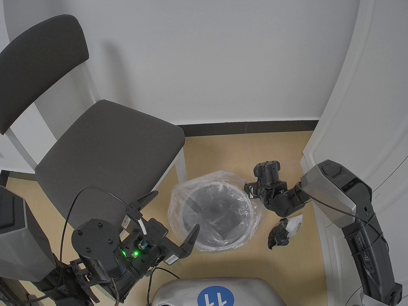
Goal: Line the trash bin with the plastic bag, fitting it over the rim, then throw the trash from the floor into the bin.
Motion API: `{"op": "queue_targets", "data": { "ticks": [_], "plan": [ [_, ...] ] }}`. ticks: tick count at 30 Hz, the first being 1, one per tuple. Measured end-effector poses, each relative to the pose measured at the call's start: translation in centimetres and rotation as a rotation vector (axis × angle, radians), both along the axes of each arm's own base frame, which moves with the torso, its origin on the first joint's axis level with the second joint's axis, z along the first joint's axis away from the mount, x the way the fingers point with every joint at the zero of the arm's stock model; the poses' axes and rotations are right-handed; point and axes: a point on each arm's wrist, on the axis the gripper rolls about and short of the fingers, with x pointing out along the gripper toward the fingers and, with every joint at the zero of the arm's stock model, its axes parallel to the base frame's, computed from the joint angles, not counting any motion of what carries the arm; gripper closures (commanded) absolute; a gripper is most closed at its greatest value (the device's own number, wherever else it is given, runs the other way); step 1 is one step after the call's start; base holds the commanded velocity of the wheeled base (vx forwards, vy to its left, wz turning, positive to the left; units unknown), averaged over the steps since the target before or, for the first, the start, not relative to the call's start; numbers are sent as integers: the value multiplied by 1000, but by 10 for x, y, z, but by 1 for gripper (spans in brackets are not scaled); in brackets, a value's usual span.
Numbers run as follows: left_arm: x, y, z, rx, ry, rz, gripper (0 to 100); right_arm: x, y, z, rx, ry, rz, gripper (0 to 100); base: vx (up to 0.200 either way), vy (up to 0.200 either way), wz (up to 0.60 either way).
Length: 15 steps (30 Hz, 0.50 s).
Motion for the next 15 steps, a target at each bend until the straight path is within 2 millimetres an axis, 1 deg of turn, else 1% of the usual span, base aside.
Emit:
{"op": "queue_targets", "data": {
  "ticks": [15],
  "plan": [
    [0, 0, 0, 2, 1, 0, 0, -4, -5, -23, 7, 43, -20, 0, 0, 0, 0]
  ]
}}
